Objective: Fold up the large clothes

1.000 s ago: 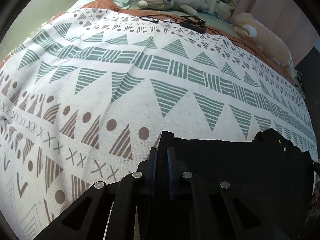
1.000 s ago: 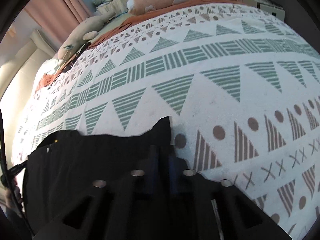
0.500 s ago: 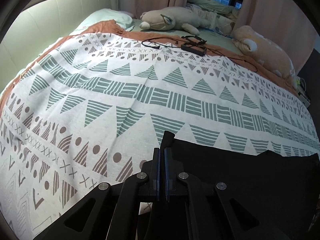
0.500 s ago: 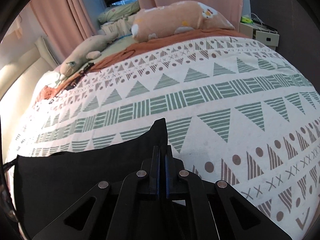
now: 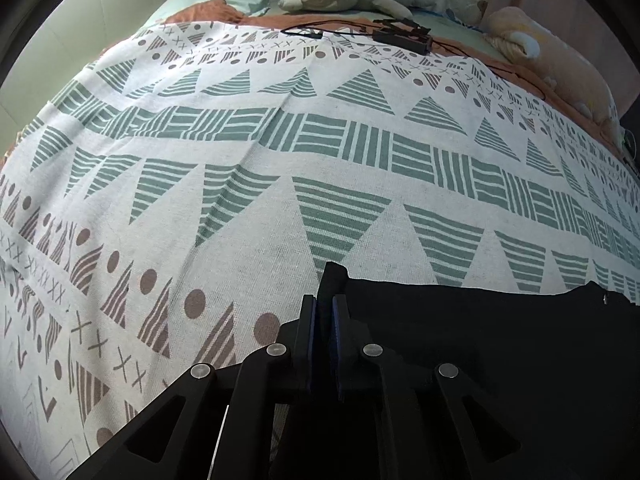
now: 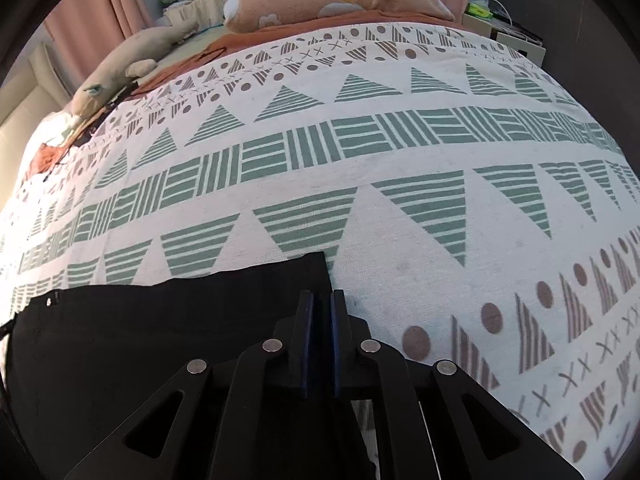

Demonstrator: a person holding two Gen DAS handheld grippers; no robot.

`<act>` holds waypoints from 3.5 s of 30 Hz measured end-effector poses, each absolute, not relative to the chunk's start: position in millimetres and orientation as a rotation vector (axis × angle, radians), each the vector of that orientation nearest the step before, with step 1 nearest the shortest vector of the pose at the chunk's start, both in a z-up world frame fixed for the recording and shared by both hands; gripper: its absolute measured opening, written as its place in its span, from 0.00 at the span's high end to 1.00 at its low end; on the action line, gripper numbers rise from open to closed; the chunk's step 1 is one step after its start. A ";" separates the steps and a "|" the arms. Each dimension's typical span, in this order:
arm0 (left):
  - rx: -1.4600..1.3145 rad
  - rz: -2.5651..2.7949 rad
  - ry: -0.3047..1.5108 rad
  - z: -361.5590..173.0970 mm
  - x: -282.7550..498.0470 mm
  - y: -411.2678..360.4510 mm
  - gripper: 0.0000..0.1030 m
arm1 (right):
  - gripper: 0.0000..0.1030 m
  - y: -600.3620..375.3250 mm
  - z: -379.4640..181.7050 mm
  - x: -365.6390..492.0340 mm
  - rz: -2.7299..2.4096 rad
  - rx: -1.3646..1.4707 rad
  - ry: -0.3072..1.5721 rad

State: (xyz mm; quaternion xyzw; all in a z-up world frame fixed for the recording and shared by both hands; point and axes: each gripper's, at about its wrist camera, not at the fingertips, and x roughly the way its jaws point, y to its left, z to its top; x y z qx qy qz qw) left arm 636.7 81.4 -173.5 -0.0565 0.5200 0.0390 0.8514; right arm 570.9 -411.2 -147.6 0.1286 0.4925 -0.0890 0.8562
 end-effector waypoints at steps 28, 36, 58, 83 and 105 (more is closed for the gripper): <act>-0.196 -0.024 0.809 -25.1 416.2 88.5 0.23 | 0.00 -361.0 -36.4 404.3 -0.088 0.325 0.845; -0.200 -0.073 0.723 -4.9 351.7 88.2 0.23 | 0.00 -320.0 -17.2 355.5 -0.066 0.268 0.832; -0.350 -0.048 0.678 -56.4 246.3 106.6 0.00 | 0.23 -173.1 -50.2 266.7 0.202 0.176 0.847; -0.685 -0.023 0.978 -162.2 309.1 140.4 0.33 | 0.46 -134.0 -144.9 358.7 0.168 0.079 1.137; -0.891 0.003 1.051 -177.6 311.5 141.4 0.47 | 0.64 -147.2 -135.5 512.7 0.115 0.058 1.155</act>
